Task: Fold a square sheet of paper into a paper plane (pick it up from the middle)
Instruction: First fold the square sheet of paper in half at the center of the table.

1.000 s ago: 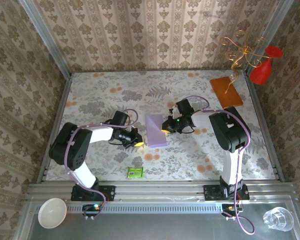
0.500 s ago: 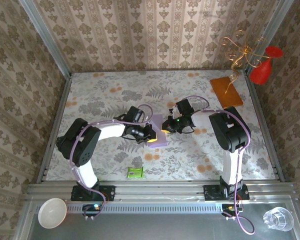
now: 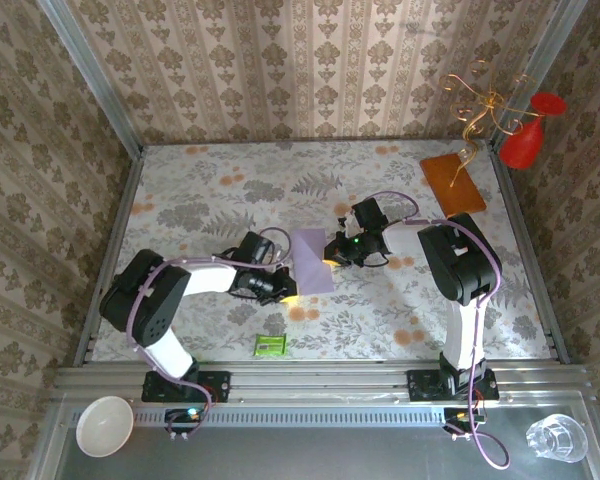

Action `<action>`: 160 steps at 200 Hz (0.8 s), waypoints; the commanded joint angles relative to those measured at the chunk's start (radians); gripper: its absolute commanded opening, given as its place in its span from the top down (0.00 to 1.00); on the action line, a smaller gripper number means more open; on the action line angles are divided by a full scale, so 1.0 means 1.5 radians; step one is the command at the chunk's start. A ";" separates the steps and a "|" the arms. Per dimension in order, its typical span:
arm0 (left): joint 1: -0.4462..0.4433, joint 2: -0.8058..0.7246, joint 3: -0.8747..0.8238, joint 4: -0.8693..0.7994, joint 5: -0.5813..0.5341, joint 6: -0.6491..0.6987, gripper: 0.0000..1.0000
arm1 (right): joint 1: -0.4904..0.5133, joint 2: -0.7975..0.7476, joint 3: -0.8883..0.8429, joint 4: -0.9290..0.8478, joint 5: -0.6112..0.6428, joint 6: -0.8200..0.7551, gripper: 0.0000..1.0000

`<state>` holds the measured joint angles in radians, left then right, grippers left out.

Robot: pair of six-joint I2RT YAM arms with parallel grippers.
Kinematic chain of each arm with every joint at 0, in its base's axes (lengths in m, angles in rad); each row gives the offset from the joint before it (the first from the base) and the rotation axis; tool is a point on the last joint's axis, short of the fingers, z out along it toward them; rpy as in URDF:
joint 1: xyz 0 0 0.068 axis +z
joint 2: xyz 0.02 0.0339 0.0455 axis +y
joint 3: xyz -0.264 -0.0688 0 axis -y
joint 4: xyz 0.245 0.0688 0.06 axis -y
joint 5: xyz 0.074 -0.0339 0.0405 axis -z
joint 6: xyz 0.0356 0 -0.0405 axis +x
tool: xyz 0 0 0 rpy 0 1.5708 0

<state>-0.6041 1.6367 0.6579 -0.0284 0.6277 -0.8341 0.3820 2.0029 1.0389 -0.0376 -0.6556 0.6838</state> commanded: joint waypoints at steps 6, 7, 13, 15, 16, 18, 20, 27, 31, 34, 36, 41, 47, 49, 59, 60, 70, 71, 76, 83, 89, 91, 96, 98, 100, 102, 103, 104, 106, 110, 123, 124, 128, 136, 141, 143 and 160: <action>0.022 -0.049 -0.026 -0.102 -0.034 0.016 0.98 | -0.017 0.111 -0.061 -0.186 0.241 -0.003 0.94; 0.022 -0.052 -0.024 -0.102 -0.034 0.017 0.98 | -0.017 0.110 -0.060 -0.186 0.241 -0.003 0.94; 0.028 -0.064 -0.015 -0.105 -0.033 0.019 0.98 | -0.017 0.109 -0.059 -0.186 0.240 -0.003 0.94; 0.030 -0.068 -0.011 -0.106 -0.034 0.019 0.98 | -0.017 0.108 -0.059 -0.186 0.239 -0.002 0.94; 0.030 -0.069 -0.010 -0.107 -0.034 0.019 0.98 | -0.017 0.108 -0.059 -0.187 0.238 -0.002 0.94; 0.032 -0.073 -0.006 -0.107 -0.033 0.019 0.98 | -0.017 0.106 -0.057 -0.187 0.238 -0.002 0.94; 0.034 -0.077 -0.002 -0.107 -0.032 0.020 0.98 | -0.017 0.106 -0.057 -0.188 0.238 -0.002 0.94; 0.039 -0.087 0.012 -0.106 -0.032 0.020 0.98 | -0.017 0.101 -0.055 -0.190 0.233 -0.002 0.94; 0.042 -0.092 0.021 -0.106 -0.032 0.019 0.98 | -0.017 0.098 -0.053 -0.190 0.230 -0.002 0.94; 0.044 -0.095 0.027 -0.104 -0.033 0.019 0.98 | -0.017 0.094 -0.053 -0.190 0.227 -0.001 0.94; 0.046 -0.096 0.031 -0.103 -0.033 0.019 0.98 | -0.017 0.091 -0.052 -0.190 0.225 -0.001 0.94; 0.049 -0.100 0.040 -0.099 -0.036 0.017 0.99 | -0.017 0.082 -0.051 -0.188 0.220 0.001 0.94; 0.053 -0.103 0.049 -0.090 -0.038 0.015 0.98 | -0.017 0.072 -0.049 -0.187 0.213 0.003 0.94; 0.053 -0.102 0.052 -0.087 -0.039 0.014 0.98 | -0.017 0.069 -0.047 -0.187 0.211 0.004 0.94; 0.060 -0.097 0.068 -0.074 -0.046 0.006 0.96 | -0.017 0.050 -0.037 -0.185 0.195 0.007 0.93; 0.060 -0.096 0.070 -0.072 -0.046 0.005 0.95 | -0.017 0.048 -0.036 -0.184 0.193 0.007 0.93; 0.065 -0.085 0.084 -0.051 -0.048 -0.007 0.93 | -0.017 0.029 -0.028 -0.172 0.167 0.012 0.92; 0.065 -0.083 0.085 -0.048 -0.047 -0.009 0.93 | -0.017 0.028 -0.027 -0.171 0.163 0.013 0.92; 0.066 -0.075 0.092 -0.037 -0.048 -0.014 0.92 | -0.017 0.019 -0.022 -0.163 0.144 0.015 0.91; 0.067 -0.063 0.103 -0.025 -0.050 -0.020 0.88 | -0.017 0.010 -0.014 -0.153 0.119 0.017 0.89; 0.066 -0.052 0.112 -0.014 -0.050 -0.024 0.85 | -0.017 0.000 -0.005 -0.146 0.096 0.020 0.88; 0.066 -0.048 0.115 -0.011 -0.049 -0.026 0.84 | -0.017 -0.003 -0.002 -0.143 0.091 0.020 0.87; 0.067 -0.037 0.124 -0.003 -0.045 -0.029 0.82 | -0.017 -0.011 0.006 -0.138 0.071 0.021 0.85; 0.066 -0.033 0.128 0.000 -0.044 -0.031 0.81 | -0.017 -0.015 0.009 -0.135 0.065 0.021 0.84; 0.066 -0.028 0.132 0.002 -0.043 -0.032 0.80 | -0.017 -0.019 0.011 -0.133 0.059 0.022 0.83; 0.066 -0.023 0.136 0.004 -0.041 -0.033 0.78 | -0.017 -0.023 0.014 -0.132 0.053 0.022 0.82; 0.066 -0.021 0.138 0.005 -0.040 -0.034 0.78 | -0.017 -0.023 0.015 -0.131 0.049 0.022 0.82; 0.066 -0.019 0.140 0.005 -0.038 -0.034 0.77 | -0.017 -0.026 0.017 -0.129 0.048 0.022 0.81; 0.065 -0.014 0.144 0.007 -0.037 -0.035 0.76 | -0.017 -0.031 0.019 -0.128 0.043 0.023 0.81; 0.065 -0.004 0.152 0.009 -0.033 -0.036 0.74 | -0.017 -0.041 0.023 -0.127 0.036 0.024 0.79; 0.062 0.026 0.176 0.013 -0.023 -0.035 0.70 | -0.020 -0.077 0.028 -0.123 0.026 0.025 0.74; 0.061 0.027 0.179 0.013 -0.023 -0.035 0.70 | -0.020 -0.080 0.028 -0.123 0.026 0.026 0.73; 0.059 0.036 0.187 0.012 -0.021 -0.033 0.69 | -0.021 -0.090 0.027 -0.122 0.028 0.027 0.72; 0.056 0.051 0.200 0.009 -0.019 -0.032 0.69 | -0.024 -0.112 0.023 -0.124 0.033 0.028 0.71; 0.054 0.060 0.208 0.007 -0.019 -0.032 0.69 | -0.026 -0.124 0.019 -0.127 0.039 0.028 0.70; 0.054 0.063 0.211 0.005 -0.020 -0.032 0.69 | -0.028 -0.128 0.018 -0.129 0.042 0.028 0.70; 0.053 0.090 0.229 -0.014 -0.035 -0.040 0.68 | -0.034 -0.161 -0.002 -0.155 0.086 0.024 0.66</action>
<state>-0.5163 1.7294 0.9516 -0.0299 0.5785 -0.8757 0.3431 1.8572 1.0649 -0.1848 -0.6098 0.7147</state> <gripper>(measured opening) 0.316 0.316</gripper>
